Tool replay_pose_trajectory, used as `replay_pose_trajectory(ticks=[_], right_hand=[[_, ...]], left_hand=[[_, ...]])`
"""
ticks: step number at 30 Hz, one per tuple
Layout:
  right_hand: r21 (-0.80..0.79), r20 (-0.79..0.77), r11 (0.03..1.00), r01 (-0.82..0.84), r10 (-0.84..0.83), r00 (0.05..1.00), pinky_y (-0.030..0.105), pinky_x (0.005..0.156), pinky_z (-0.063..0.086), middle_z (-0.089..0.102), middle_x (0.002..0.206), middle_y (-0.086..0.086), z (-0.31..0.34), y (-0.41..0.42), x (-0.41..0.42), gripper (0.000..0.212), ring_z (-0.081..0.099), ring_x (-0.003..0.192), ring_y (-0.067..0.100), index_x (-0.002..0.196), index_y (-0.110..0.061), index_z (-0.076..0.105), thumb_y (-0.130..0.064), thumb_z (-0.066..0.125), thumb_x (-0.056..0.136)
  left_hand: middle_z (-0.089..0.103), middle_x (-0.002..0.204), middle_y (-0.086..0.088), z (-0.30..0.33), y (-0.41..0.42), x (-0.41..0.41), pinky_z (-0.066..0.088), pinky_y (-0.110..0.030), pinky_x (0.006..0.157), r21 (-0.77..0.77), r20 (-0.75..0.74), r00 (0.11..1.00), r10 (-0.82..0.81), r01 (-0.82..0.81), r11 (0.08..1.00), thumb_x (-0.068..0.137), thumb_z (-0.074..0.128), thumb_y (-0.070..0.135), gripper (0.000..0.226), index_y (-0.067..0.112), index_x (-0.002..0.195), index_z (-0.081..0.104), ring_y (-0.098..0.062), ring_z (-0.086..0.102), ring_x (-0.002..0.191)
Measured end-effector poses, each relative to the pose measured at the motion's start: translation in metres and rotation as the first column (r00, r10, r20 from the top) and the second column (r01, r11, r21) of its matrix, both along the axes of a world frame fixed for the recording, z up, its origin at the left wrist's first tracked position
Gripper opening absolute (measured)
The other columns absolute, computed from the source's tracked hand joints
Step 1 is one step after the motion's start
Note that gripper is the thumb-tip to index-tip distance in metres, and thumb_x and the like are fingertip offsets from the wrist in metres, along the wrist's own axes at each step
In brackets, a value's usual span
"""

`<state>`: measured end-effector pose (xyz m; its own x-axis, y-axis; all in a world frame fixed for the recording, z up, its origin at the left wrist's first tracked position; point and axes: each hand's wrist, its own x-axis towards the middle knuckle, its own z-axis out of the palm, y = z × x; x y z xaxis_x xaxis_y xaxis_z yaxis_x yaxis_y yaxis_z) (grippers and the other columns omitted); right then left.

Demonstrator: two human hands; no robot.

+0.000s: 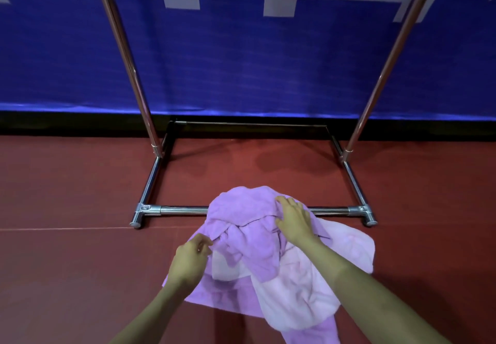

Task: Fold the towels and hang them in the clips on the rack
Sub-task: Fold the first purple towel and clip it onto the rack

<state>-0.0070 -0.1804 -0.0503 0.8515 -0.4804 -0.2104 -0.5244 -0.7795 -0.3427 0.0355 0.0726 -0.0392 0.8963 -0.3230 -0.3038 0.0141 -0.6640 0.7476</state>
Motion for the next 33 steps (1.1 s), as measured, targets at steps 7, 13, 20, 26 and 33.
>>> replay_pose_trajectory(ticks=[7,13,20,26,33], right_hand=[[-0.009,0.156,0.988,0.154,-0.151,0.976,0.037,0.089,0.039,0.064,0.114,0.012,-0.018,-0.001,0.009,0.028,0.053,0.111,0.031,0.117,-0.013,0.058,-0.015,0.046,0.092],[0.351,0.371,0.925,0.144,-0.278,0.886,0.033,0.069,0.036,0.066,0.09,0.017,0.004,0.005,0.001,0.023,0.051,0.079,0.026,0.094,0.0,0.06,-0.01,0.04,0.087],[0.433,0.447,0.899,-0.063,-0.153,0.881,0.04,0.078,0.044,0.062,0.068,0.012,0.066,0.029,-0.026,0.023,0.051,0.07,0.032,0.076,-0.013,0.059,-0.028,0.043,0.079],[0.498,0.54,0.843,-0.205,-0.116,0.834,0.021,0.06,0.038,0.052,0.063,-0.006,0.123,0.038,-0.048,0.014,0.044,0.065,0.007,0.068,-0.021,0.061,-0.016,0.058,0.081],[0.517,0.609,0.805,-0.289,-0.109,0.786,0.021,0.063,0.042,0.061,0.068,-0.003,0.165,0.042,-0.074,0.015,0.051,0.069,0.004,0.075,-0.014,0.069,-0.023,0.058,0.079]], left_hand=[[0.068,0.079,0.006,-0.003,0.0,0.01,0.047,-0.032,0.073,0.0,0.015,1.0,0.019,-0.019,1.0,0.091,0.04,0.005,0.029,0.026,0.085,0.059,-0.016,0.062,0.081],[0.068,0.086,0.003,0.005,-0.009,0.006,0.048,-0.036,0.075,-0.028,0.08,0.996,0.039,-0.037,0.999,0.091,0.044,0.006,0.023,0.023,0.086,0.06,-0.02,0.061,0.085],[0.057,0.113,0.004,0.018,-0.023,-0.001,0.048,-0.033,0.076,-0.047,0.247,0.968,-0.046,0.059,0.997,0.092,0.05,0.013,0.022,0.019,0.111,0.058,-0.014,0.058,0.09],[0.053,0.122,0.002,0.026,-0.041,-0.014,0.045,-0.038,0.088,0.095,0.184,0.945,-0.271,0.257,0.962,0.084,0.065,0.034,0.049,0.028,0.129,0.046,-0.021,0.055,0.107],[0.055,0.103,0.009,0.049,-0.061,-0.04,0.043,-0.028,0.086,-0.105,0.161,0.969,-0.187,0.205,0.973,0.089,0.061,0.026,0.017,0.021,0.104,0.055,-0.014,0.054,0.097]])
